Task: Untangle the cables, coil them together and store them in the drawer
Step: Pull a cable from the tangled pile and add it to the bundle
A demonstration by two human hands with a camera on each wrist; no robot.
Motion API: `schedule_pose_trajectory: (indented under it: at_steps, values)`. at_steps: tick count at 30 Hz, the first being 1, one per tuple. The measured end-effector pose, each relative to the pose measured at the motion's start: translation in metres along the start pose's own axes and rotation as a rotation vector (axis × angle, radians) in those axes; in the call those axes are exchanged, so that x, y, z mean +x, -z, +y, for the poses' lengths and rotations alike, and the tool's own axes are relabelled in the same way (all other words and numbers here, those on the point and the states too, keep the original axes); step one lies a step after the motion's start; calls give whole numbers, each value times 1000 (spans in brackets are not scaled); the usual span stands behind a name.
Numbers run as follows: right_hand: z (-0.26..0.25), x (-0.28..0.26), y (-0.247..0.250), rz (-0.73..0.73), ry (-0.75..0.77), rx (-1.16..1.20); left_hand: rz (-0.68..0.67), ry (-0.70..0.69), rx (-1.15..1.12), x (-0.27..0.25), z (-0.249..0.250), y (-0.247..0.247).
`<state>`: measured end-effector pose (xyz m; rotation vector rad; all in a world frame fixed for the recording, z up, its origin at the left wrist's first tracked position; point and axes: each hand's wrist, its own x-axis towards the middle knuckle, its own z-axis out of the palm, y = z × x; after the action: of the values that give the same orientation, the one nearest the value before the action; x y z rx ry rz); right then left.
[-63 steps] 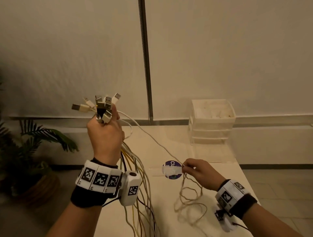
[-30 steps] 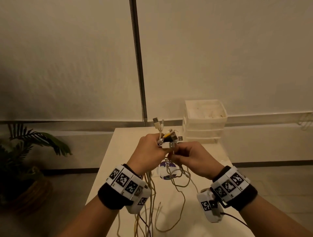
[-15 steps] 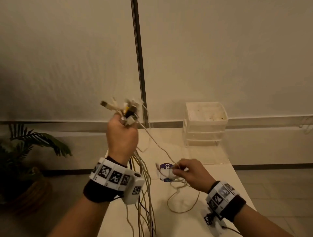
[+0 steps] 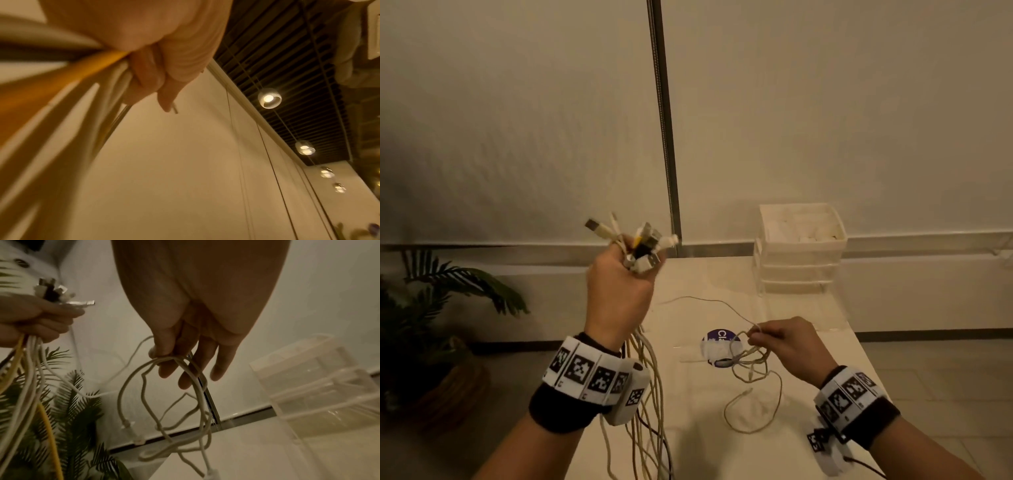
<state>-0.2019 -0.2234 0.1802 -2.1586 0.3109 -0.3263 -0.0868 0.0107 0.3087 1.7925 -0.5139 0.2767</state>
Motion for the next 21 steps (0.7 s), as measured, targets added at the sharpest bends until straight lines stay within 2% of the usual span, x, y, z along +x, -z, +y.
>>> schedule_pose_trajectory:
  at_steps: [3, 5, 8, 11, 14, 18, 21]
  values:
    - [-13, 3, 2, -12, 30, 0, -365, -4, -132, -16, 3, -16]
    - [-26, 3, 2, -61, 76, 32, -534, -38, -86, -24, 3, -31]
    - [-48, 5, 5, -138, 110, 123, -538, -73, 97, -28, -6, -51]
    - [-61, 5, 10, -128, 120, 230, -620, -46, 241, -27, -11, -59]
    - [-58, 4, 7, -94, 120, 175, -574, -57, 345, -25, -14, -58]
    - [-42, 7, -5, -65, 94, -68, -381, -80, 327, -25, -11, -56]
    - [-23, 2, -10, 15, 71, -87, -226, -8, 266, -21, -10, -47]
